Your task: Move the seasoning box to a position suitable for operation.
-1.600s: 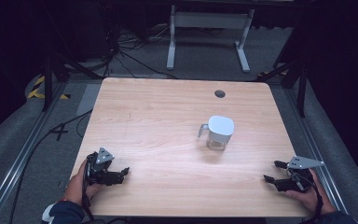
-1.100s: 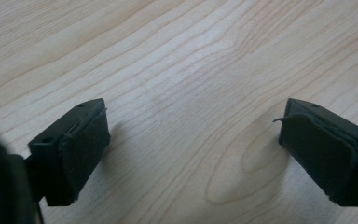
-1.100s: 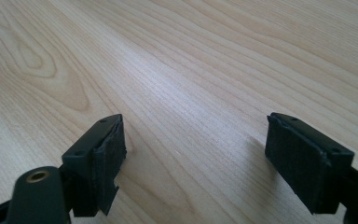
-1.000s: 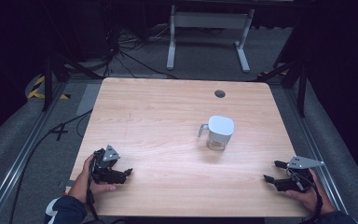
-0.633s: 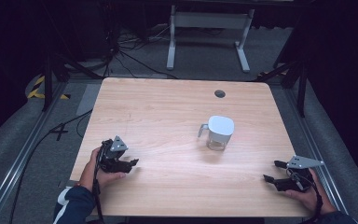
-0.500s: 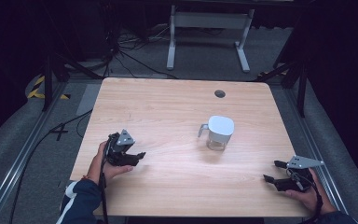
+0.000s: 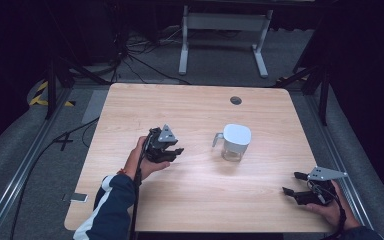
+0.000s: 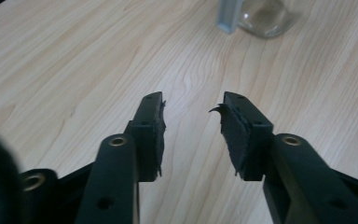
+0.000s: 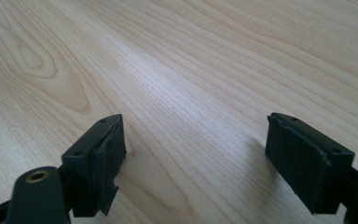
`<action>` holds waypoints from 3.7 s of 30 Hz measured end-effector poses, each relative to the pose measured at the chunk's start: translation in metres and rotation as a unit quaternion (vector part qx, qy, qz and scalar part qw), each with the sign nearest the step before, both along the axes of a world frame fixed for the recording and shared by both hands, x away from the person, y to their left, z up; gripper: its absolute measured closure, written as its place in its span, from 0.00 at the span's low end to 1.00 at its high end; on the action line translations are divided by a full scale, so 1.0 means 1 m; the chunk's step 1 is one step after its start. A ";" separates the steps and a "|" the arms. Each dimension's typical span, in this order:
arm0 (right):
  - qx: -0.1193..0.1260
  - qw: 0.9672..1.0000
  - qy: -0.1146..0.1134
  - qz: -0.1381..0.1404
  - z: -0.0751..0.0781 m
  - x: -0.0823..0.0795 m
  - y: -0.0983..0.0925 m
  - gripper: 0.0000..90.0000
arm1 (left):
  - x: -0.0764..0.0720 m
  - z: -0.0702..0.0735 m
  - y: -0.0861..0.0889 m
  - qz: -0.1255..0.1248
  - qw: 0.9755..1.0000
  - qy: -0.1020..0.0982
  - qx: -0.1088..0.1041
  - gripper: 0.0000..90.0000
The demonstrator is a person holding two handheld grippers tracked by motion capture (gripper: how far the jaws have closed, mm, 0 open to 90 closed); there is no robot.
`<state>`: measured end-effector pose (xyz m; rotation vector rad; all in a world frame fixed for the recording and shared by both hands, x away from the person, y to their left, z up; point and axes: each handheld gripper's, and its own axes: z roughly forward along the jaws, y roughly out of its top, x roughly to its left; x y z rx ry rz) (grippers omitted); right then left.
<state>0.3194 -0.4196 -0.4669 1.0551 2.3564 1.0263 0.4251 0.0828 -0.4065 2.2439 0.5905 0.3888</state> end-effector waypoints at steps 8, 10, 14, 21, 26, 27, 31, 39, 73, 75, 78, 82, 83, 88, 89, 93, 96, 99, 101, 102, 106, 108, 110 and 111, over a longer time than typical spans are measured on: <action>0.000 1.000 0.000 -0.001 0.000 0.000 0.000 0.22 | 0.018 0.018 -0.037 -0.026 0.999 -0.023 -0.017 0.98; 0.000 1.000 0.000 -0.002 0.000 0.000 0.000 0.22 | 0.020 0.023 -0.046 -0.035 0.999 -0.031 -0.023 1.00; 0.000 1.000 0.001 -0.004 0.000 -0.001 0.000 0.22 | 0.024 0.031 -0.059 -0.047 0.997 -0.039 -0.039 1.00; 0.000 1.000 -0.002 -0.007 0.000 -0.002 -0.001 0.22 | 0.027 0.040 -0.081 -0.059 0.995 -0.041 -0.063 1.00; 0.000 1.000 -0.001 -0.008 0.000 -0.003 -0.001 0.22 | 0.031 0.042 -0.095 -0.066 0.994 -0.038 -0.085 1.00; 0.000 1.000 -0.001 -0.008 0.000 -0.003 -0.001 0.22 | 0.032 0.041 -0.099 -0.065 0.994 -0.038 -0.081 1.00; 0.000 1.000 -0.001 -0.008 0.000 -0.003 -0.001 0.22 | 0.037 0.037 -0.109 -0.068 0.994 -0.036 -0.080 1.00; 0.000 1.000 -0.001 -0.007 0.000 -0.003 -0.001 0.22 | 0.044 0.030 -0.113 -0.059 0.994 -0.028 -0.084 1.00; 0.016 0.999 -0.020 -0.019 0.023 0.004 0.006 0.53 | 0.038 0.025 -0.118 -0.054 0.992 -0.035 -0.112 1.00; 0.030 0.999 -0.042 -0.016 0.035 0.007 0.012 0.62 | 0.038 0.025 -0.119 -0.056 0.992 -0.039 -0.105 1.00; 0.031 0.998 -0.056 0.006 0.048 0.012 0.023 0.75 | 0.039 0.025 -0.119 -0.052 0.992 -0.035 -0.111 1.00; 0.027 0.997 -0.058 0.035 0.060 0.026 0.043 0.82 | 0.039 0.024 -0.118 -0.050 0.991 -0.030 -0.116 1.00; 0.025 0.997 -0.059 0.041 0.064 0.029 0.049 0.83 | 0.040 0.024 -0.118 -0.053 0.992 -0.035 -0.113 1.00; 0.023 0.995 -0.072 0.059 0.081 0.043 0.072 0.86 | 0.041 0.023 -0.117 -0.054 0.991 -0.034 -0.122 1.00; 0.021 0.995 -0.070 0.064 0.085 0.048 0.079 0.86 | 0.041 0.023 -0.117 -0.054 0.991 -0.033 -0.120 1.00; 0.002 0.994 -0.075 0.075 0.090 0.060 0.097 0.90 | 0.041 0.022 -0.116 -0.051 0.990 -0.029 -0.126 1.00; -0.001 0.994 -0.073 0.078 0.091 0.064 0.102 0.94 | 0.042 0.022 -0.115 -0.051 0.990 -0.028 -0.128 1.00; -0.004 0.994 -0.071 0.081 0.090 0.068 0.106 0.98 | 0.042 0.022 -0.114 -0.051 0.990 -0.033 -0.126 1.00; -0.005 0.994 -0.069 0.085 0.091 0.069 0.108 0.99 | 0.041 0.022 -0.114 -0.050 0.990 -0.029 -0.128 1.00; -0.007 0.994 -0.072 0.088 0.091 0.070 0.109 0.99 | 0.042 0.022 -0.114 -0.050 0.990 -0.030 -0.127 1.00; -0.015 0.993 -0.067 0.092 0.092 0.073 0.113 0.99 | 0.042 0.022 -0.114 -0.049 0.990 -0.031 -0.126 1.00; -0.017 0.993 -0.066 0.094 0.093 0.075 0.115 1.00 | 0.042 0.021 -0.114 -0.050 0.990 -0.031 -0.130 1.00; -0.022 0.993 -0.064 0.095 0.093 0.075 0.116 1.00 | 0.042 0.021 -0.113 -0.050 0.990 -0.030 -0.129 1.00; -0.023 0.993 -0.060 0.095 0.092 0.075 0.117 1.00 | 0.042 0.021 -0.113 -0.050 0.990 -0.028 -0.129 1.00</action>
